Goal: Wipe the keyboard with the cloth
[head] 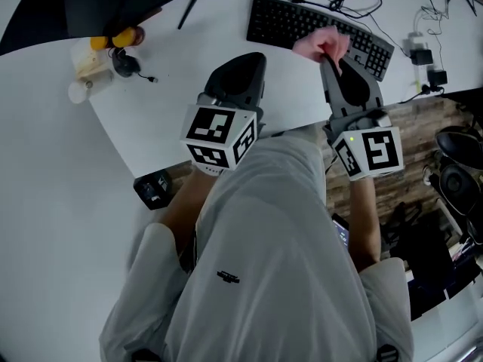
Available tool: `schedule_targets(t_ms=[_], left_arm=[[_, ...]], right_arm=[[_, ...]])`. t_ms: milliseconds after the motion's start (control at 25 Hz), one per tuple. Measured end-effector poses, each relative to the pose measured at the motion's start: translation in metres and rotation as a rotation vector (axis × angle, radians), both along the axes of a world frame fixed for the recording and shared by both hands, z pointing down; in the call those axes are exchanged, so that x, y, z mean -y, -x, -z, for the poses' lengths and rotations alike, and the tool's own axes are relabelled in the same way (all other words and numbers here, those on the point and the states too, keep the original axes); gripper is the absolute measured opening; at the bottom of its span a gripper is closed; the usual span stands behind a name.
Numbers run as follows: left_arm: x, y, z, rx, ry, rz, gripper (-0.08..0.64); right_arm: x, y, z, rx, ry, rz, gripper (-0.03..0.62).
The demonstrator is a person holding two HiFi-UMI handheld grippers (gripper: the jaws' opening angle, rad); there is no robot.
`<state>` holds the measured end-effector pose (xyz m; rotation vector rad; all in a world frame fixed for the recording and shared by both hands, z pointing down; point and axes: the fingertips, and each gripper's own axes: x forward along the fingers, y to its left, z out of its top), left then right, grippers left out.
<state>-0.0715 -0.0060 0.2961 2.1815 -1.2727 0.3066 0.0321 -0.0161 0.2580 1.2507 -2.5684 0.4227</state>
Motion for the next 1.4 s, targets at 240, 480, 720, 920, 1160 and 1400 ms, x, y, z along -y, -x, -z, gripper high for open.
schedule_targets(t_ms=[240, 480, 720, 920, 1160, 1400], left_arm=[[0.013, 0.001, -0.038, 0.015, 0.041, 0.022, 0.020], [0.026, 0.005, -0.081, 0.044, 0.086, 0.033, 0.020], [0.040, 0.013, -0.124, 0.079, 0.133, 0.055, 0.020], [0.048, 0.015, -0.150, 0.097, 0.167, 0.058, 0.020], [0.057, 0.012, -0.173, 0.105, 0.194, 0.046, 0.020], [0.065, 0.011, -0.195, 0.128, 0.232, 0.035, 0.020]], right_arm=[[0.017, 0.014, -0.026, -0.016, 0.015, 0.023, 0.041], [0.036, 0.031, -0.054, -0.035, 0.026, 0.053, 0.041], [0.058, 0.042, -0.082, -0.060, 0.047, 0.052, 0.041], [0.075, 0.051, -0.101, -0.062, 0.068, 0.057, 0.041], [0.092, 0.060, -0.128, -0.064, 0.106, 0.066, 0.041], [0.107, 0.069, -0.148, -0.075, 0.134, 0.080, 0.041]])
